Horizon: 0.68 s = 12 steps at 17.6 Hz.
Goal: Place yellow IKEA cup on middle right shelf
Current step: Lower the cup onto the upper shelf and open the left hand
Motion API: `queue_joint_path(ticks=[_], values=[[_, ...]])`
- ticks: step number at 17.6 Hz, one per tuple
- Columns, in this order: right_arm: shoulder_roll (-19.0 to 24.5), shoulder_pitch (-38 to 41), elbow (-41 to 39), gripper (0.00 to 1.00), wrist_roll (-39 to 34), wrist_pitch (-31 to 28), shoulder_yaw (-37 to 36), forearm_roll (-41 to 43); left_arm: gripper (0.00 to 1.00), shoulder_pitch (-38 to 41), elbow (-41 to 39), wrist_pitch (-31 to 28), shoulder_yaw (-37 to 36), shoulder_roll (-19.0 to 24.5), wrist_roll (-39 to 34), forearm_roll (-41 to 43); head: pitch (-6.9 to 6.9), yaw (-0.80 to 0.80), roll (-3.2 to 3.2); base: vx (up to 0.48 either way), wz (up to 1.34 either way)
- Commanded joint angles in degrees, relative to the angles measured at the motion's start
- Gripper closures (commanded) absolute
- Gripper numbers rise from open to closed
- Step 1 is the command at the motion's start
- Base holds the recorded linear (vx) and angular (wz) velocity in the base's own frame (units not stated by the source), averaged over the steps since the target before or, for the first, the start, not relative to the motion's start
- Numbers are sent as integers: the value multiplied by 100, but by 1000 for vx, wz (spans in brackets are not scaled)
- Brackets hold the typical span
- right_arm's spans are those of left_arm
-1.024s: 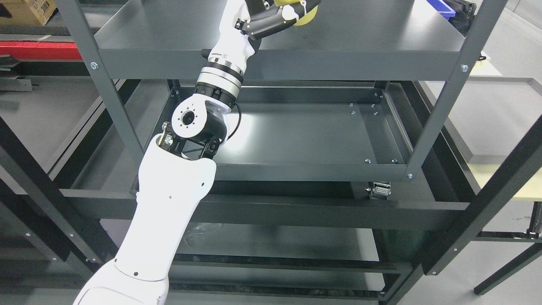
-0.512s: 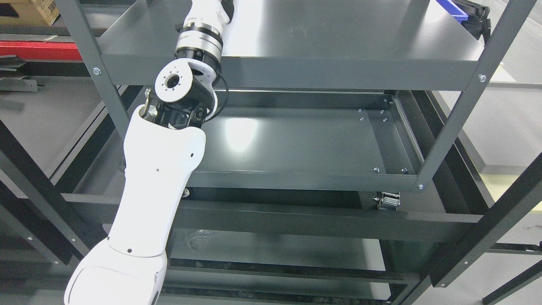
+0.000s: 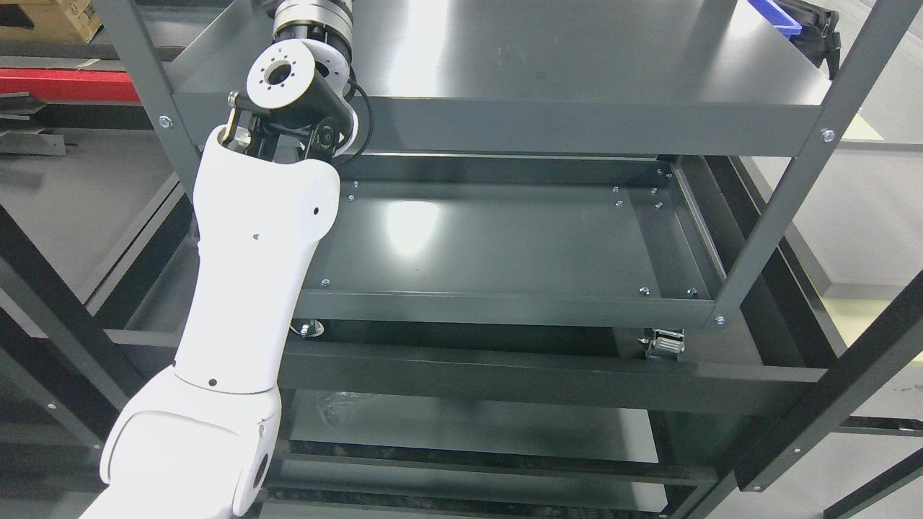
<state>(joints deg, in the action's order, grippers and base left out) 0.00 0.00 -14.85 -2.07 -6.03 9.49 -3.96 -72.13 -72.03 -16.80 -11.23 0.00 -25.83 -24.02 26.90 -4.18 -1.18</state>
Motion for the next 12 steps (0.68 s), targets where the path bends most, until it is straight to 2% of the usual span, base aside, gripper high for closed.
queue_joint_path(ticks=[1, 3, 6, 12], values=[[-100, 35, 0, 1, -4, -3, 0, 0, 99, -179, 751, -130, 139, 100, -195, -7, 0, 0, 0, 0, 0], [-100, 35, 0, 1, -4, -3, 0, 0, 99, -170, 997, -130, 296, 100, -186, -111, 0, 0, 0, 17, 0], [-100, 26, 0, 1, -4, -3, 0, 0, 99, -170, 1112, -130, 367, 100, -151, -699, 0, 0, 0, 24, 0], [-100, 35, 0, 1, 4, -12, 0, 0, 97, -162, 1384, -113, 358, 100, -151, -727, 0, 0, 0, 18, 1]])
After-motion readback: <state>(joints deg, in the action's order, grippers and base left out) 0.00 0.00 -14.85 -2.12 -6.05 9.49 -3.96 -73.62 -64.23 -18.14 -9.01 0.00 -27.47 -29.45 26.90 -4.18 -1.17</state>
